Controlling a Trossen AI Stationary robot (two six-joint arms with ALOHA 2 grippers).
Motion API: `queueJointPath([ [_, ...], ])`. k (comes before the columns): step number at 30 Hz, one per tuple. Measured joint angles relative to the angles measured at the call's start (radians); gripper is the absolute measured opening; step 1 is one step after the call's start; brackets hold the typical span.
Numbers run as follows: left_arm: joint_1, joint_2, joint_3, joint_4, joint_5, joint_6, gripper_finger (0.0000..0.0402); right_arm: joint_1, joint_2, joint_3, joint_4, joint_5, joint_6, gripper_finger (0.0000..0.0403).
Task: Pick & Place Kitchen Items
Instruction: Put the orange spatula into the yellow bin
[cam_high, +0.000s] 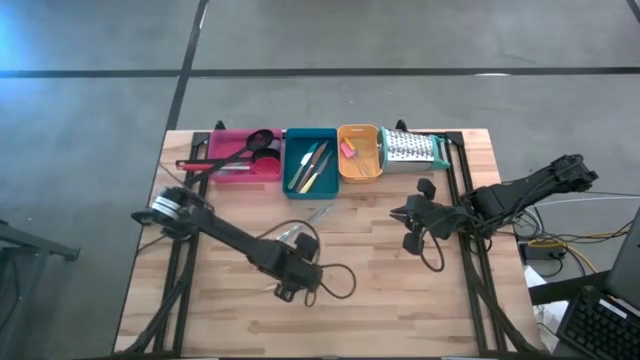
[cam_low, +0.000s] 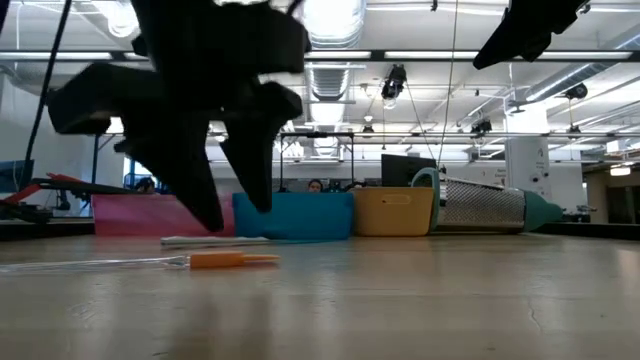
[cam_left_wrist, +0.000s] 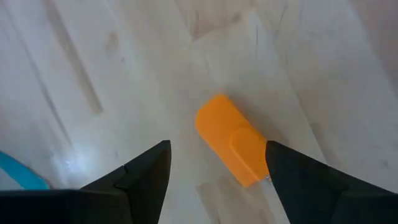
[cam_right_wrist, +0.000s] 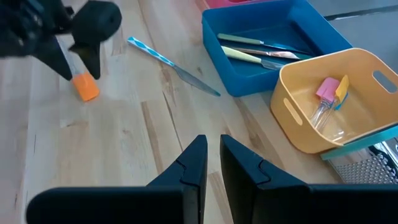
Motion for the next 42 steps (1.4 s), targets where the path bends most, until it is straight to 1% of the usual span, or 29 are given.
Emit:
queueJointPath([
  [3, 0.004, 0.065, 0.067, -0.059, 0.001, -0.006, 0.0263, 0.000, 0.000, 0.000, 0.000, 0.000, 0.000, 0.0038],
  [6, 0.011, 0.114, 0.118, -0.075, 0.012, -0.007, 0.0264, 0.000, 0.000, 0.000, 0.000, 0.000, 0.000, 0.0038],
  [10, 0.034, 0.157, 0.148, -0.078, 0.102, -0.032, 0.0261, 0.000, 0.000, 0.000, 0.000, -0.001, 0.000, 0.0038],
  [13, 0.063, 0.176, 0.154, -0.097, 0.176, -0.106, 0.0255, 0.000, 0.000, -0.001, 0.000, -0.002, 0.000, 0.0038],
  [15, 0.085, 0.185, 0.156, -0.118, 0.203, -0.168, 0.0252, 0.000, 0.000, -0.001, 0.000, -0.002, 0.000, 0.0038],
  [20, 0.134, 0.193, 0.155, -0.164, 0.204, -0.338, 0.0247, 0.000, 0.000, -0.001, 0.000, -0.002, 0.000, 0.0038],
  [23, 0.149, 0.193, 0.154, -0.171, 0.214, -0.359, 0.0239, 0.000, 0.000, -0.001, 0.000, -0.002, 0.000, 0.0038],
  [26, 0.154, 0.196, 0.152, -0.173, 0.218, -0.358, 0.0213, 0.000, 0.000, -0.001, 0.000, -0.002, 0.000, 0.0038],
  [28, 0.155, 0.203, 0.152, -0.174, 0.216, -0.358, 0.0183, 0.000, 0.000, -0.001, 0.000, -0.002, 0.000, 0.0038],
  [30, 0.155, 0.217, 0.151, -0.177, 0.215, -0.357, 0.0141, 0.000, 0.000, -0.001, 0.000, -0.002, 0.000, 0.0038],
  [33, 0.156, 0.247, 0.150, -0.179, 0.213, -0.318, 0.0052, 0.000, 0.000, -0.001, 0.000, -0.002, 0.000, 0.0038],
  [34, 0.157, 0.256, 0.150, -0.180, 0.214, -0.298, 0.0028, 0.000, 0.000, -0.001, 0.000, -0.002, 0.000, 0.0038],
  [35, 0.157, 0.266, 0.149, -0.181, 0.215, -0.281, 0.0018, 0.000, 0.000, -0.001, 0.000, -0.002, 0.000, 0.0038],
  [42, 0.156, 0.283, 0.149, -0.181, 0.216, -0.242, 0.0009, 0.000, 0.000, -0.001, 0.000, -0.002, 0.000, 0.0038],
])
